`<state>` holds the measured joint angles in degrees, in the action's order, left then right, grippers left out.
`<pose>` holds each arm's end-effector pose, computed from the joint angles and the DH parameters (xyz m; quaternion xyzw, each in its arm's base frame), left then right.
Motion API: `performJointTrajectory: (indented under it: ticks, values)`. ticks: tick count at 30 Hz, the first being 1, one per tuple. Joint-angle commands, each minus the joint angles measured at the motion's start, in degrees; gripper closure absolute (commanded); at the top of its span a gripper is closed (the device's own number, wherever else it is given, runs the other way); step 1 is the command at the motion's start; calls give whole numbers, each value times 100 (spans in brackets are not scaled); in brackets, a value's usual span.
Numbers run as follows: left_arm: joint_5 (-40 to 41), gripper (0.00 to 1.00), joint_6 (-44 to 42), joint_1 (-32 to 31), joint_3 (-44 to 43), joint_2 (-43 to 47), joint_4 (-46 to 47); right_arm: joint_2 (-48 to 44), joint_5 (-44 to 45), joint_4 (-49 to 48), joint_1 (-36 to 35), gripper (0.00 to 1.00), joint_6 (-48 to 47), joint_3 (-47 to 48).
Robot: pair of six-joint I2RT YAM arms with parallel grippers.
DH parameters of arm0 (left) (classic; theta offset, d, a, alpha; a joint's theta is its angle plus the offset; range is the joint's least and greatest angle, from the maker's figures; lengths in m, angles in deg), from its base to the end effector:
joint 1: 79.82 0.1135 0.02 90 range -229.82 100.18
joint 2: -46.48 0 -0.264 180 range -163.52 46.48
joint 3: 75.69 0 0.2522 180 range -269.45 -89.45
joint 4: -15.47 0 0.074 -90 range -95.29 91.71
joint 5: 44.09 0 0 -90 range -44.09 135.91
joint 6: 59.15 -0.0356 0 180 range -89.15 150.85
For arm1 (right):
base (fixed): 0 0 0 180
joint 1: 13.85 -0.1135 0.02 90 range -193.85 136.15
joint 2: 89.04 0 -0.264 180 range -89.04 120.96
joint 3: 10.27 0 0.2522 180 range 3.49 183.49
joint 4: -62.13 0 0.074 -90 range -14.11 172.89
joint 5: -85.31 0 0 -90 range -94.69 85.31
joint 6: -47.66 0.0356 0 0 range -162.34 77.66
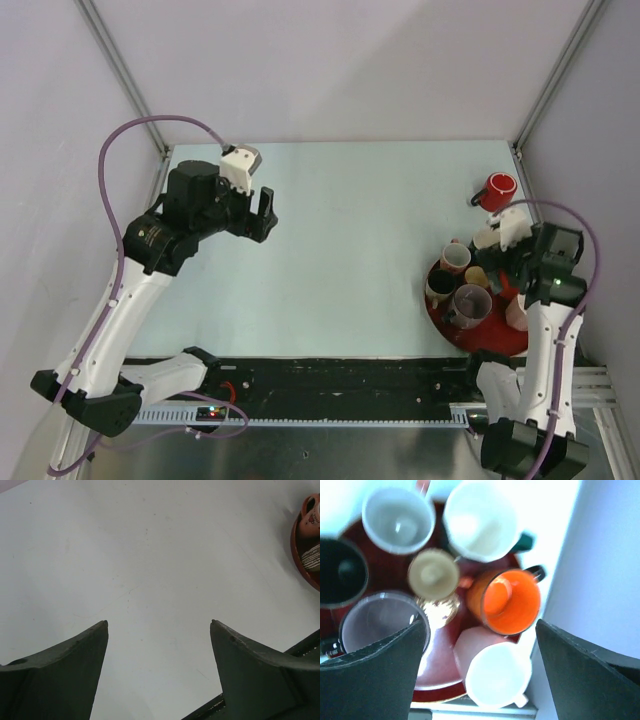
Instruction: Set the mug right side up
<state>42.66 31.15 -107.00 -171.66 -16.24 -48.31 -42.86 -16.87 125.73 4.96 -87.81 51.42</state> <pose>0.1808 -0.0951 0.4308 0.2154 0.8409 -0.1417 0.4758 0.1472 -0.0422 0.2905 -0.2510 0.8948 -0.1053 0.3538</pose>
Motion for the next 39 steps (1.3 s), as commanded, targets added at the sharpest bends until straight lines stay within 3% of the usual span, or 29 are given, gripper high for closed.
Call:
performJointTrajectory:
  ticks: [1,4,9,12,16,20,26,39]
  values:
    - [156,14,-291,84,-10,11,123,165,66,-606,-106,2,1597,1298]
    - [246,14,-439,162,100,-31,-60,718,258,-942,-354,1,2624,2054]
    - [612,14,-663,316,242,-98,-196,2202,2489,-1081,-796,1,4884,3267]
    - [582,14,-431,499,172,-246,-199,2969,3860,-1449,-1294,1,5520,3390]
    - [621,14,-129,675,-26,-477,-199,4249,4722,-1827,-1576,0,6265,3741]
    - [771,14,-99,816,-135,-651,-194,5407,4892,-1671,-1597,0,6996,4440]
    - [757,14,-99,1164,-280,-910,-192,6802,4673,-1423,-1617,6,7211,5442]
    - [376,14,72,1812,-906,-1556,-164,8237,4479,-760,-1514,24,6765,6526]
